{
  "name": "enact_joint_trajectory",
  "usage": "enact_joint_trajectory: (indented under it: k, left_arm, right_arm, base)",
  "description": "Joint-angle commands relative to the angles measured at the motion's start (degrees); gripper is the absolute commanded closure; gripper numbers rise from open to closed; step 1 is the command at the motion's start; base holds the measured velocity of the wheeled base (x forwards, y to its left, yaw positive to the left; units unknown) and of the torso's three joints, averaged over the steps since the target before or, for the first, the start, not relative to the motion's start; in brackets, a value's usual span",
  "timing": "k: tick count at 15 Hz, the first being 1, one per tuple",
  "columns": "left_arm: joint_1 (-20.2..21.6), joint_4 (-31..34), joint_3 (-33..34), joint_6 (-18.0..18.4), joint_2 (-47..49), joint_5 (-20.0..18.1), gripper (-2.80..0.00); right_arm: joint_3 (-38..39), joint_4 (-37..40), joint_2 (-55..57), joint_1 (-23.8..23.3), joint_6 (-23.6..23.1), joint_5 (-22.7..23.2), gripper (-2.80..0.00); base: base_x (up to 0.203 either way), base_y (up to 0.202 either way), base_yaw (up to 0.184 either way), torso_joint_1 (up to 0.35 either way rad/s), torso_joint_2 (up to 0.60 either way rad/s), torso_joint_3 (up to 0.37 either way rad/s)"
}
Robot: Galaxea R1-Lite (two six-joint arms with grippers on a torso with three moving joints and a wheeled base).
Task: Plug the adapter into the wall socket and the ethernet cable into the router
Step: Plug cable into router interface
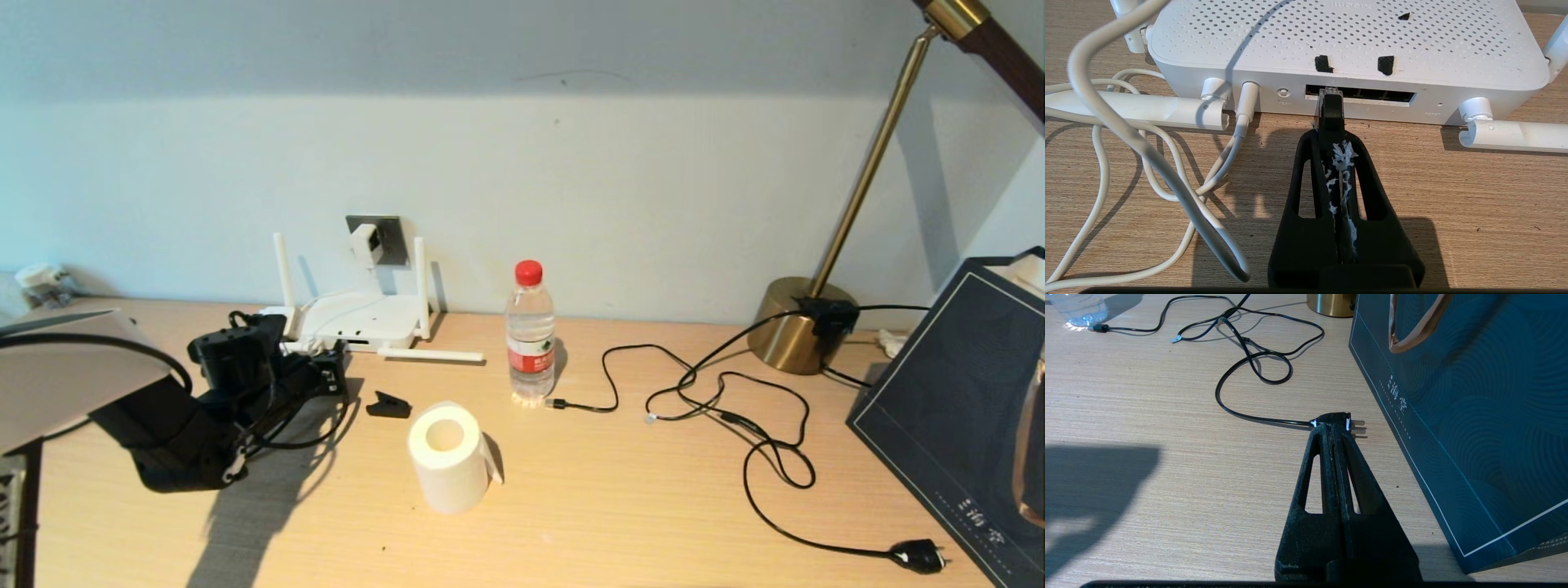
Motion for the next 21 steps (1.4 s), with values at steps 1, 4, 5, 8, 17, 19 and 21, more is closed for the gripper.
enact_joint_trajectory:
  k: [1, 4, 5, 8, 17, 19, 21]
  left_arm:
    - [0.0, -0.4, 0.0, 0.0, 0.1, 0.0, 0.0]
    - [0.1, -0.4, 0.0, 0.0, 0.1, -0.1, 0.0]
    - [0.0, -0.4, 0.0, 0.0, 0.1, -0.1, 0.0]
    - [0.0, -0.3, -0.4, 0.0, 0.1, -0.1, 0.0]
    - [0.1, 0.9, -1.5, 0.0, 0.1, -0.1, 0.0]
    - [0.1, 0.9, -1.5, 0.0, 0.1, -0.1, 0.0]
    - [0.1, 0.9, -1.5, 0.0, 0.1, -0.1, 0.0]
  right_arm:
    - [0.0, 0.0, 0.1, 0.0, 0.0, 0.0, 0.0]
    - [0.0, 0.0, 0.1, 0.0, 0.0, 0.0, 0.0]
    - [0.0, 0.0, 0.1, 0.0, 0.0, 0.0, 0.0]
    - [0.0, 0.0, 0.1, 0.0, 0.0, 0.0, 0.0]
    - [0.0, 0.0, 0.1, 0.0, 0.0, 0.0, 0.0]
    - [0.0, 0.0, 0.1, 0.0, 0.0, 0.0, 0.0]
    - [0.0, 0.0, 0.1, 0.0, 0.0, 0.0, 0.0]
  base:
    - [0.0, 0.0, 0.0, 0.0, 0.0, 0.0]
    - [0.0, 0.0, 0.0, 0.0, 0.0, 0.0]
    - [0.0, 0.0, 0.0, 0.0, 0.0, 0.0]
    - [0.0, 0.0, 0.0, 0.0, 0.0, 0.0]
    - [0.0, 0.0, 0.0, 0.0, 0.0, 0.0]
    - [0.0, 0.0, 0.0, 0.0, 0.0, 0.0]
    - [0.0, 0.0, 0.0, 0.0, 0.0, 0.0]
